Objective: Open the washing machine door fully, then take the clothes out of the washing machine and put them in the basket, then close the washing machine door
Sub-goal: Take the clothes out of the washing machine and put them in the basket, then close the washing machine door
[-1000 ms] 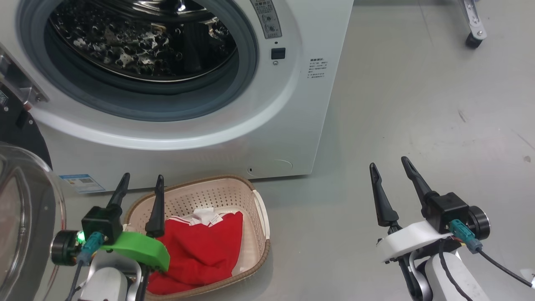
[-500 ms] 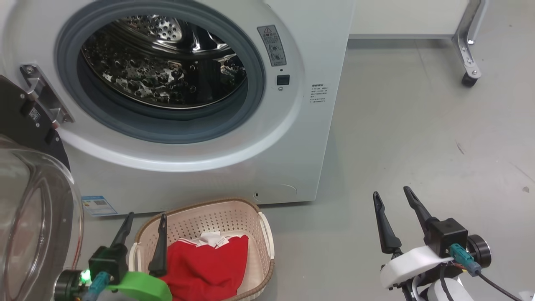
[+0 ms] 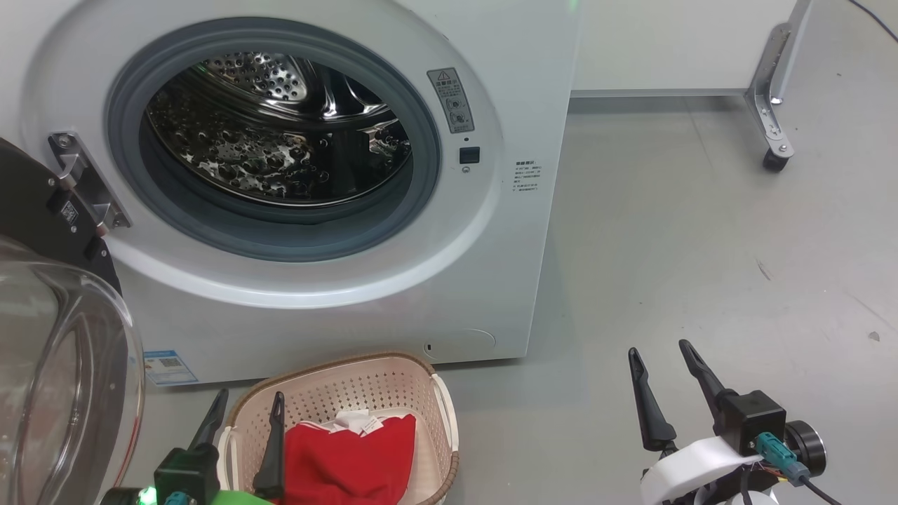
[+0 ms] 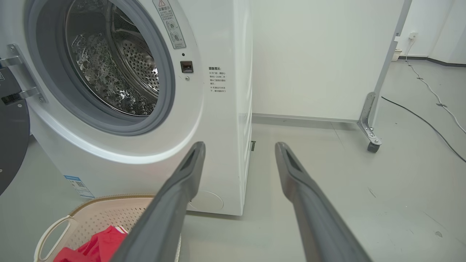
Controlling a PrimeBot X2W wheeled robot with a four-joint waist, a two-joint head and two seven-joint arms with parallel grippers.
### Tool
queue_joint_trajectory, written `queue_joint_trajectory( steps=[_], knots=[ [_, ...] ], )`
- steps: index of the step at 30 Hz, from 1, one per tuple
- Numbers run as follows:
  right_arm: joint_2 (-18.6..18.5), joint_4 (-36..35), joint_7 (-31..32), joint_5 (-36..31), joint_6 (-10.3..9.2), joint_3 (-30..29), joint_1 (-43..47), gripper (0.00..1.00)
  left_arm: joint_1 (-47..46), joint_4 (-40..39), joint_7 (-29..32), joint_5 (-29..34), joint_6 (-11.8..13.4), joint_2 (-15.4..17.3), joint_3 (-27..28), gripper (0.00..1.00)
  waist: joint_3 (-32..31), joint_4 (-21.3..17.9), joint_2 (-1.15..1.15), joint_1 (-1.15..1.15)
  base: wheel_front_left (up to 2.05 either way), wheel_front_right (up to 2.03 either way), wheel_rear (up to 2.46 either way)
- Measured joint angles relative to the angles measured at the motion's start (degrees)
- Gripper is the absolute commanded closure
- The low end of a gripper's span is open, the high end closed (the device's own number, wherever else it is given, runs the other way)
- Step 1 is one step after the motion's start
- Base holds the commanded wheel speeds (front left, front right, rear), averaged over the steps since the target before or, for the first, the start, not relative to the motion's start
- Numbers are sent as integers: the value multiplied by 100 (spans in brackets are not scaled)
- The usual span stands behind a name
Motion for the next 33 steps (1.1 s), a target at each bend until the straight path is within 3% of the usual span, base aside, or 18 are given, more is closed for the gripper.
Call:
queue_joint_trajectory(
  steps=[33],
  knots=[
    [3,-114,0,1,-1,-3,102,0,372,-746,347,43,167,22,-97,0,-38,-51,0,0,-6,6,0]
  ],
)
